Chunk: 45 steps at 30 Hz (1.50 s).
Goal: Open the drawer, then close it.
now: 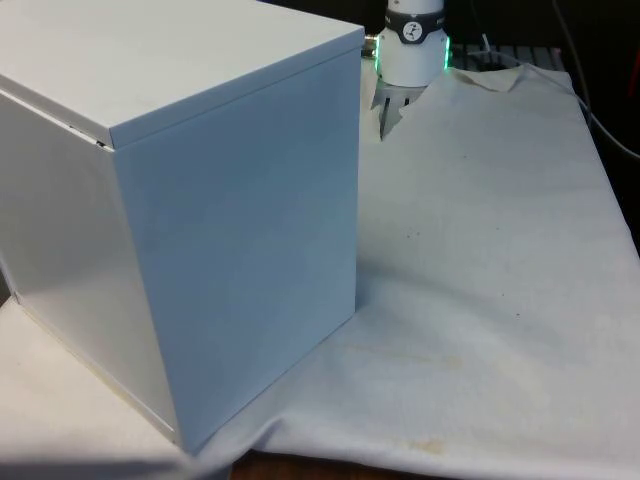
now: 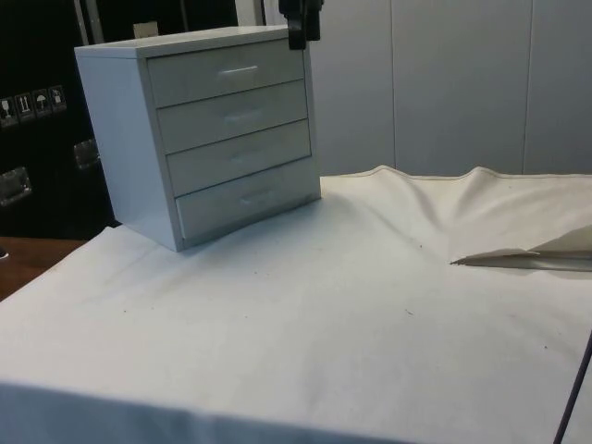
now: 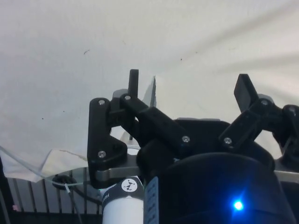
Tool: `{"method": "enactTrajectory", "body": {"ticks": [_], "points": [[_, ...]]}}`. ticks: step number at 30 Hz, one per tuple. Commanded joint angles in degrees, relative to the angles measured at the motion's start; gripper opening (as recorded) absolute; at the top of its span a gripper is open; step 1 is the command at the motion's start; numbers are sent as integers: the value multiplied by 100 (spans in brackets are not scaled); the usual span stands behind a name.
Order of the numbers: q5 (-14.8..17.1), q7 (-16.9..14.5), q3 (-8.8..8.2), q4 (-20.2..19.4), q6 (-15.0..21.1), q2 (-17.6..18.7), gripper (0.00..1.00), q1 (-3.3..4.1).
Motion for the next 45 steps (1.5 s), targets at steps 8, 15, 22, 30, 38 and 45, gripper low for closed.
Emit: {"method": "enactTrajectory", "body": {"ticks": [8,15,22,30,38,45], "points": [[-17,-350,0,-40,29,-52,100,11],[0,-676,-6,-40,34,-52,100,17],[0,-968,0,-40,52,-52,100,17],[-11,-1306,0,-40,69,-57,100,17],[-29,-1599,6,-52,103,-69,100,11],[-29,-1902,6,-57,126,-80,100,11]]}}
